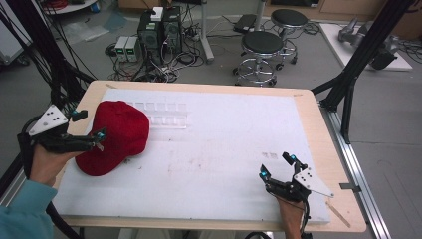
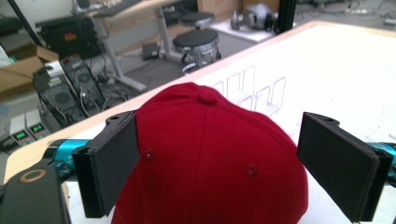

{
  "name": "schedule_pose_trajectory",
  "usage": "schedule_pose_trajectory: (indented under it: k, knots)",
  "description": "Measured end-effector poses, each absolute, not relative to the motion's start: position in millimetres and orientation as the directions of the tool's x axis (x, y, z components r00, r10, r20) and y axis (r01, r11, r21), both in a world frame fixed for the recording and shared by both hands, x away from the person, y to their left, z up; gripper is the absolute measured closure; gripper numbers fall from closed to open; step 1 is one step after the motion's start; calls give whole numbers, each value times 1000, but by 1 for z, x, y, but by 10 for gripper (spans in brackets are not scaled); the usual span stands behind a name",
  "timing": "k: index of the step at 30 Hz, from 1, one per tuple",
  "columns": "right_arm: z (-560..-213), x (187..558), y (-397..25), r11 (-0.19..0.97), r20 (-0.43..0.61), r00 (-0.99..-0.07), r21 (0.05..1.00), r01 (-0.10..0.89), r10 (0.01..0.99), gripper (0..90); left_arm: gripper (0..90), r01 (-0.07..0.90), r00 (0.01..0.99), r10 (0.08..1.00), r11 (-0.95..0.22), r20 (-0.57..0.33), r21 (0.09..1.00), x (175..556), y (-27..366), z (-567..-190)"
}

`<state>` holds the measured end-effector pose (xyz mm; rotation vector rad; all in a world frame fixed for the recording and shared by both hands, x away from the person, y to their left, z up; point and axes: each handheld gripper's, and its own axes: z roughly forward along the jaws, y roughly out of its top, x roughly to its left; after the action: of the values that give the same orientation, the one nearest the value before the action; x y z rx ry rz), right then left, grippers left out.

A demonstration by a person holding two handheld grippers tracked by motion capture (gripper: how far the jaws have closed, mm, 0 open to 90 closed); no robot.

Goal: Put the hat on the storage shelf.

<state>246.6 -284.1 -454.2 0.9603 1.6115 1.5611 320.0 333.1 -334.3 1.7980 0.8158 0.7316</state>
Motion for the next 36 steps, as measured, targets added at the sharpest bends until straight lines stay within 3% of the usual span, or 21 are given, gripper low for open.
schedule_pose_trajectory:
  k: [15,36]
  knots:
    - [-454,247,-284,6,17,-490,999,46,872,100,137,322,598,795,-359,106,876,350,324,-341]
    - [-454,246,-284,5,20,-490,999,48,871,100,144,389,590,791,-452,160,803,361,314,-353]
